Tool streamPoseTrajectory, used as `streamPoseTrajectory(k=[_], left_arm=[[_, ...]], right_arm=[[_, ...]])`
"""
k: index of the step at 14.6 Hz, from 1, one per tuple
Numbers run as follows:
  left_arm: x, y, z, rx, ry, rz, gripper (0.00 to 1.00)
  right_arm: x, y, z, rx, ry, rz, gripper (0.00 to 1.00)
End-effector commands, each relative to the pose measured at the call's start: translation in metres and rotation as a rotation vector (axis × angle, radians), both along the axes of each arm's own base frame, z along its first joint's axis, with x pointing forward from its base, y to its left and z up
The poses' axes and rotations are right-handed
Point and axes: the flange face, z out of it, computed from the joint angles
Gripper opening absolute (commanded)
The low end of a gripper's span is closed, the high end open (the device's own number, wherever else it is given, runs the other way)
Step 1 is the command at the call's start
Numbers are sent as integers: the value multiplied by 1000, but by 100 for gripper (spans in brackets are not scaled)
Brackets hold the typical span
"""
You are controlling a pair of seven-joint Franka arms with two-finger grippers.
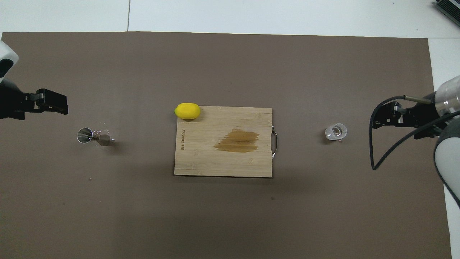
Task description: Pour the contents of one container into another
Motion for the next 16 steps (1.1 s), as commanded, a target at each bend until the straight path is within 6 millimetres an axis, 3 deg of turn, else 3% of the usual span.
streamPoseTrajectory(k=[1, 16], left_arm=[[-6, 1, 1, 20, 0, -8, 100], [-1, 0, -3, 16, -17, -6, 100]], right_arm=[[-6, -3, 1, 23, -7, 5, 100], [-6, -3, 1, 23, -7, 5, 100]])
